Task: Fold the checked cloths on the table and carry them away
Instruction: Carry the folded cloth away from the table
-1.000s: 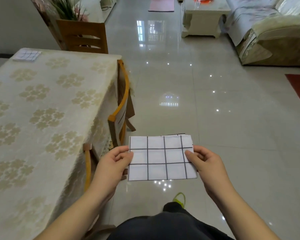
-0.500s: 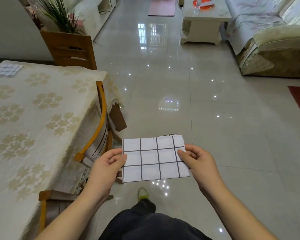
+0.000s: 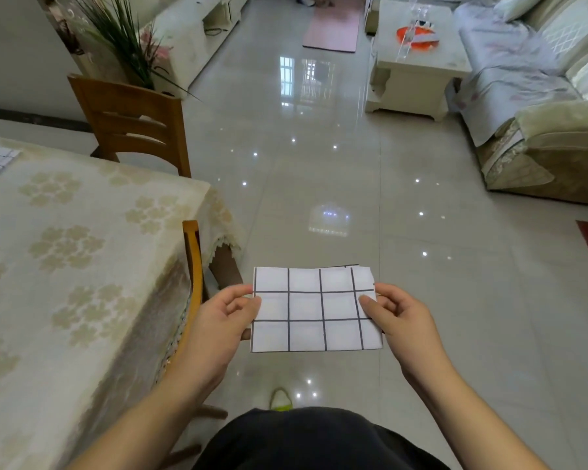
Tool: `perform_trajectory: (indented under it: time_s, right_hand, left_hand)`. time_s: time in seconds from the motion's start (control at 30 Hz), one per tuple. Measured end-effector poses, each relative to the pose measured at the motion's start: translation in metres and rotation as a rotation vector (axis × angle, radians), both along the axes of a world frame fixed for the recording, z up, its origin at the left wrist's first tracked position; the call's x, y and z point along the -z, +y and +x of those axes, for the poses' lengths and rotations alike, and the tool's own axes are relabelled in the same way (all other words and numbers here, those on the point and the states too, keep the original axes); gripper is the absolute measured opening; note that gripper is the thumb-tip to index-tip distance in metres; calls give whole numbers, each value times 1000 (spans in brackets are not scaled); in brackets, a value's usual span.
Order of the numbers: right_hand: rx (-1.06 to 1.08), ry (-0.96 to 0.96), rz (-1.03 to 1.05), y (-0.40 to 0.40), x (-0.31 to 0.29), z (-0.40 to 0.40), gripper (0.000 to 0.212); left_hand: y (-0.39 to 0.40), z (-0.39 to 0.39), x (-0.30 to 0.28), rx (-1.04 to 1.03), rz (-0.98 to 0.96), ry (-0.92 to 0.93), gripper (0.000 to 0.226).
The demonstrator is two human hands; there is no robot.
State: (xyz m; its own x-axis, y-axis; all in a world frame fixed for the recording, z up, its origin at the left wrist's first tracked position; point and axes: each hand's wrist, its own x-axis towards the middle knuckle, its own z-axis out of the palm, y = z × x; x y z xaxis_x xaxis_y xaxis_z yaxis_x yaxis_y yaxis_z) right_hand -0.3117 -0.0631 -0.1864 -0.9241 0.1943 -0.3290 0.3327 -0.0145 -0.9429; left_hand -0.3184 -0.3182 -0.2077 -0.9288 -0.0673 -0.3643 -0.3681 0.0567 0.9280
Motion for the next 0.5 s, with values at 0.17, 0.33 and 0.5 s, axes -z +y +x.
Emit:
perform_trajectory:
  time_s: [0.17,0.33,0.5]
  right_hand:
    - [-22,13,18,5,-2,-58,16]
    - [-52,-15,10,25,5,-121,15]
    - [-99,-8,27,58,17,-196,15]
  left_hand:
    - [4,-56,-1,-19,11,8,22]
    - [28,-115,3,-87,32,-24,17]
    - [58,-183,10,-83,8,-31,22]
